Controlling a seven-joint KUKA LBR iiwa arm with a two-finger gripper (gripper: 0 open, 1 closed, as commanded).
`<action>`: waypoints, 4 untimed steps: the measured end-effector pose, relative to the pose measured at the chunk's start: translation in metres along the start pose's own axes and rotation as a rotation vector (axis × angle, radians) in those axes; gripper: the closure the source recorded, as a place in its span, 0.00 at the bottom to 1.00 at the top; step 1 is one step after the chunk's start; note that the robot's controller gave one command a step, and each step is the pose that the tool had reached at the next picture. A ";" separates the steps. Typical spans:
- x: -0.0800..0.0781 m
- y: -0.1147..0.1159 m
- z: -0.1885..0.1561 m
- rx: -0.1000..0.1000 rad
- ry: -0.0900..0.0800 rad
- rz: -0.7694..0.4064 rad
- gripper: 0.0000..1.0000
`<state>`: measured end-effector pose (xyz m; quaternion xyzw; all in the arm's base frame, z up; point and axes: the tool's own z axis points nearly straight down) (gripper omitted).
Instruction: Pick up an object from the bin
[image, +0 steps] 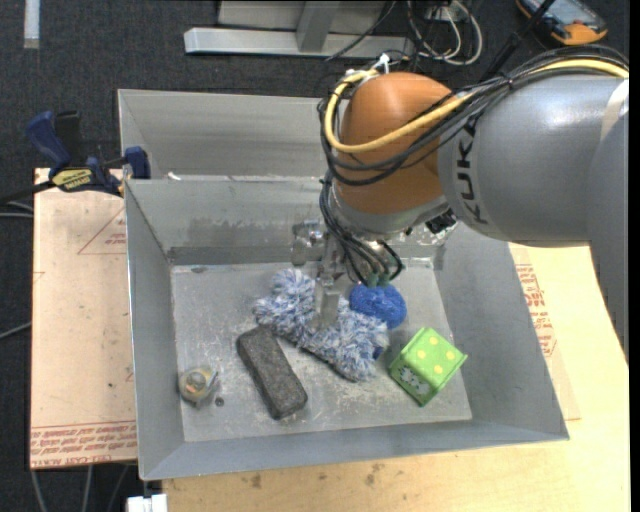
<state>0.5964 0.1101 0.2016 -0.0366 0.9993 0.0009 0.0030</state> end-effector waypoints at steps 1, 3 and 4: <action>0.008 -0.004 0.055 0.000 0.002 -0.073 0.00; 0.007 0.013 0.097 0.000 0.005 -0.002 1.00; 0.016 0.016 0.052 0.001 0.012 -0.018 1.00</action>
Offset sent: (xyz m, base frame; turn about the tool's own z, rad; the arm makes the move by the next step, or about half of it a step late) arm -0.0075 0.0119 -0.0972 -0.0031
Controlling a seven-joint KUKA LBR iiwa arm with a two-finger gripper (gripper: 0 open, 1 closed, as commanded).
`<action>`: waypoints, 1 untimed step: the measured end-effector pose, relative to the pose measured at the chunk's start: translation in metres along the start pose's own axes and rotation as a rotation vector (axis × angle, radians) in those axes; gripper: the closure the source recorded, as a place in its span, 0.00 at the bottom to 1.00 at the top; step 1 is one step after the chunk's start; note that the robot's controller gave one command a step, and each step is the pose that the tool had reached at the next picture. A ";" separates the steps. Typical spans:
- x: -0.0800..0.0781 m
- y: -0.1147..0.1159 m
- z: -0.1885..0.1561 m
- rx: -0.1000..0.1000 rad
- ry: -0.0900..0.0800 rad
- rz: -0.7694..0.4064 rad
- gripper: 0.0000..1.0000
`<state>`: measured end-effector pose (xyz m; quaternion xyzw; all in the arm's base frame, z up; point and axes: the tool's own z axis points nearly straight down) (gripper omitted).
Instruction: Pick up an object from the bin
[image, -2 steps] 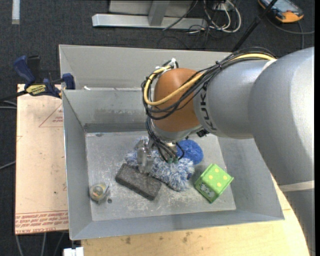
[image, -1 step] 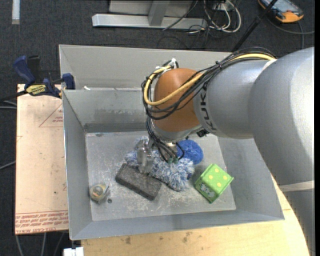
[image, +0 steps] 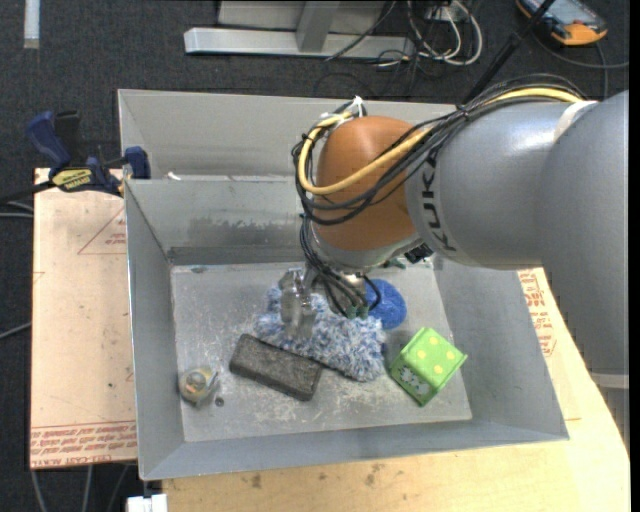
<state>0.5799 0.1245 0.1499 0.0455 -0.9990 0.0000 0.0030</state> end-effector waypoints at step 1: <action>0.001 0.001 -0.014 0.000 -0.004 -0.009 1.00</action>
Offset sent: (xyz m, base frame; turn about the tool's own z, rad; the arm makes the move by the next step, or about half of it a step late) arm -0.0059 0.0158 0.0748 -0.2604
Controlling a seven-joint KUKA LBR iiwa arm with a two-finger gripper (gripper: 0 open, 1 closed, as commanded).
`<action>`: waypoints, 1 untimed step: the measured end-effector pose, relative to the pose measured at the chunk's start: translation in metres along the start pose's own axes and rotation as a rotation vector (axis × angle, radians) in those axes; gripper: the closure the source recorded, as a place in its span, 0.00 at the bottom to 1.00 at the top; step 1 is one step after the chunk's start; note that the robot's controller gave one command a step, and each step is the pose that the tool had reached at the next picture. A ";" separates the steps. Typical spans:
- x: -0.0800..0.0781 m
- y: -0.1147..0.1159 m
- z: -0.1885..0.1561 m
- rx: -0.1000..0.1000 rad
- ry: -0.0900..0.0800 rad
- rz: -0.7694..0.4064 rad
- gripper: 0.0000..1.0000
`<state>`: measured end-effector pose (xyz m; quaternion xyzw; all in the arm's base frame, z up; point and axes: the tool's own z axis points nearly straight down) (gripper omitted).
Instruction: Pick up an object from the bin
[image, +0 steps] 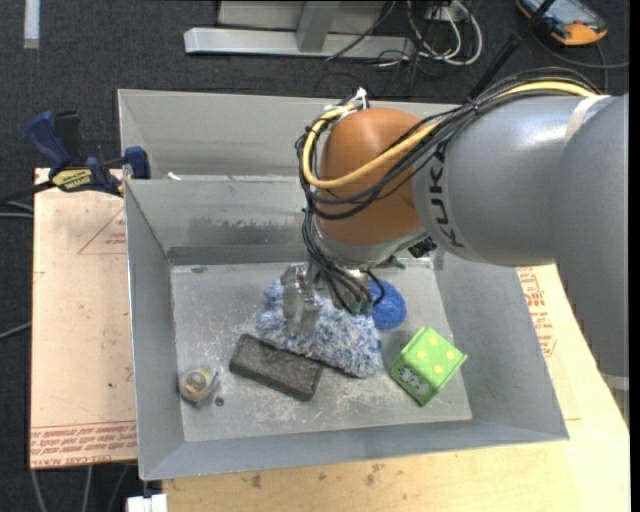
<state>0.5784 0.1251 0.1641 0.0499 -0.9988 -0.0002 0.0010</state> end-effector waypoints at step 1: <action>0.001 0.009 -0.039 0.000 -0.006 -0.145 1.00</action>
Offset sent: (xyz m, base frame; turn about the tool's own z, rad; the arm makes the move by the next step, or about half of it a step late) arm 0.0140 0.0067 0.0104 -0.0589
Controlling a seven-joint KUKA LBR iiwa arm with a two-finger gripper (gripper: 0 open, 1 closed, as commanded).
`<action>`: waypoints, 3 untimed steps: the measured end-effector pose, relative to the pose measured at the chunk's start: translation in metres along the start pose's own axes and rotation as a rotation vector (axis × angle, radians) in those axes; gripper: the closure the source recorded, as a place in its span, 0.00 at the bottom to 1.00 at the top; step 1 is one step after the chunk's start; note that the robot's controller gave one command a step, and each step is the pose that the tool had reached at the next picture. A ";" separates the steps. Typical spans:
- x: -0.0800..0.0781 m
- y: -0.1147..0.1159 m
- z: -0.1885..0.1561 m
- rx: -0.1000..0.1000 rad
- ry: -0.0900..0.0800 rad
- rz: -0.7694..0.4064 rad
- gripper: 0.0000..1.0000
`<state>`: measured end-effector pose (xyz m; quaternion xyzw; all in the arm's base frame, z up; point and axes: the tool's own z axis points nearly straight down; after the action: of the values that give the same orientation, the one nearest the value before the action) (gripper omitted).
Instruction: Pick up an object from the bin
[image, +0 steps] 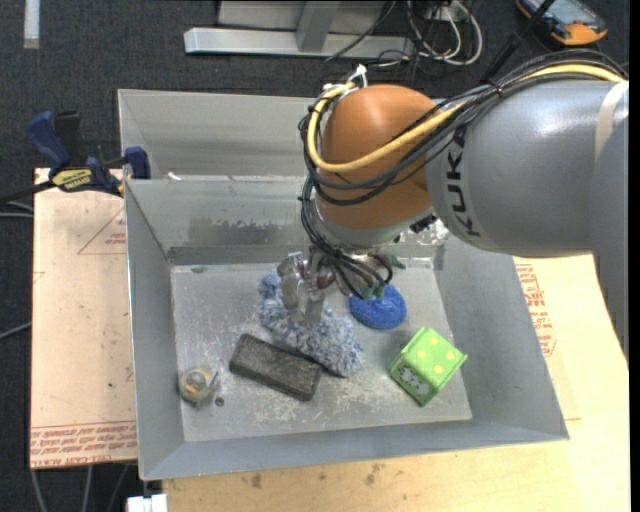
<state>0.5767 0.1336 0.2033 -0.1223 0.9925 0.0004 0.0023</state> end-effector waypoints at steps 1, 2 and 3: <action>-0.015 -0.005 0.032 0.000 0.006 0.087 0.00; -0.015 -0.005 0.029 -0.001 0.003 0.086 0.00; -0.021 0.006 0.129 0.000 -0.002 -0.052 1.00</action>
Offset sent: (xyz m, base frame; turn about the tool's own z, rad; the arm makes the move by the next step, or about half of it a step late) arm 0.0000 0.0000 0.0000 0.0000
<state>0.5964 0.1450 0.0747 -0.1482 0.9890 0.0005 0.0033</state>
